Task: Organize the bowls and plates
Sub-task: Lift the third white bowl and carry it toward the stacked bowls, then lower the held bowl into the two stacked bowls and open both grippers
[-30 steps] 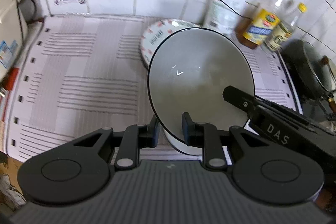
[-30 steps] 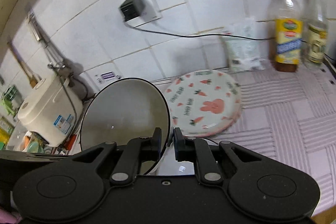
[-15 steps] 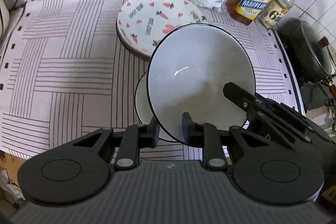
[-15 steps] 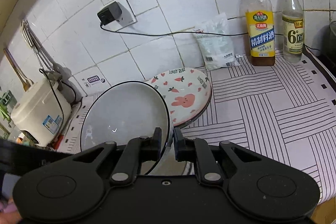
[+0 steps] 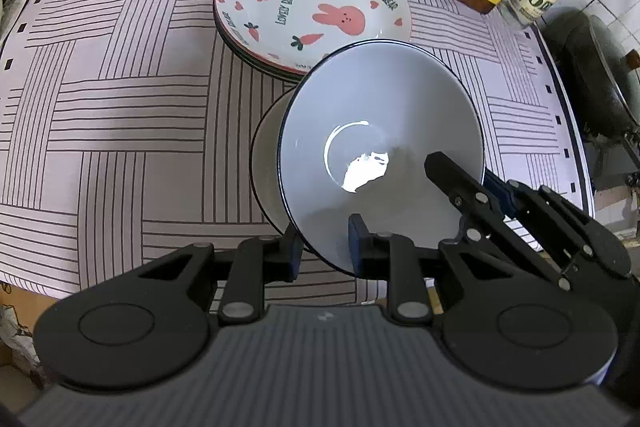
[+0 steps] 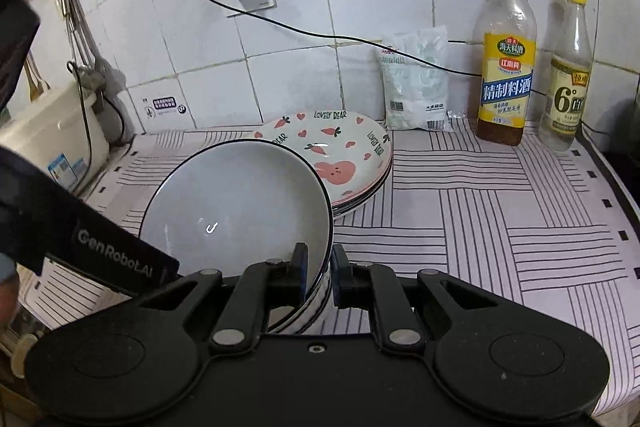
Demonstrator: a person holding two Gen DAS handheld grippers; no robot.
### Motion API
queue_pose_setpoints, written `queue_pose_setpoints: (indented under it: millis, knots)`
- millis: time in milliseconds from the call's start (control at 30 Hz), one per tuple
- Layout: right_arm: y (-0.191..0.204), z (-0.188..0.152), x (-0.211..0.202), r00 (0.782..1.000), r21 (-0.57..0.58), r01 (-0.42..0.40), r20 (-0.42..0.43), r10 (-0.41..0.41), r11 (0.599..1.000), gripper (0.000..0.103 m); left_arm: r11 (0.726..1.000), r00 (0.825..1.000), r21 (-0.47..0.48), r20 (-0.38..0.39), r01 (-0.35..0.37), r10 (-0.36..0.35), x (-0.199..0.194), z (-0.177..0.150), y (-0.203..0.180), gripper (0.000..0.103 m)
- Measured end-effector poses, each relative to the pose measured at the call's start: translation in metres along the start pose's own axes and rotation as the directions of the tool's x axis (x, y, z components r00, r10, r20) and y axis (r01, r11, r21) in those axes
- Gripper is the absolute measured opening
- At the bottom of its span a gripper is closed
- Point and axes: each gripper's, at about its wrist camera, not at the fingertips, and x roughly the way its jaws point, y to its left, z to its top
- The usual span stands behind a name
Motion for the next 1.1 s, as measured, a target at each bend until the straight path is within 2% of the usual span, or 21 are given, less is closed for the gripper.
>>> queue_pose_setpoints:
  millis: [267,533,700,867,1000,1100]
  knots:
    - [0.008,-0.005,0.005,0.999,-0.100,0.039,0.026,-0.037,0.994,0.016,1.000,1.000,0.011,-0.022,-0.014,0.014,0.004,0.002,-0.001,0.023]
    - [0.010,-0.006,0.009,0.998,-0.118,0.060,0.040,-0.056,0.991,0.016,1.000,0.999,-0.009,-0.037,-0.015,0.015,0.003,0.004,-0.001,0.024]
    - [0.015,-0.004,0.010,0.997,-0.149,0.074,0.029,-0.071,0.986,0.014,0.998,0.997,-0.056,-0.079,0.008,-0.013,0.004,0.007,0.008,0.025]
    - [0.015,-0.005,0.014,0.997,-0.160,0.070,0.021,-0.068,0.985,0.013,0.997,0.998,-0.072,-0.070,-0.002,-0.003,0.005,0.005,0.013,0.027]
    - [0.022,-0.008,0.017,0.995,-0.215,0.099,0.032,-0.095,0.972,0.011,0.998,0.999,-0.065,-0.050,-0.005,0.002,0.005,0.005,0.015,0.027]
    - [0.020,-0.008,0.017,0.995,-0.203,0.096,0.033,-0.091,0.974,0.011,0.999,0.999,-0.051,-0.038,-0.013,0.011,0.005,0.004,0.015,0.027]
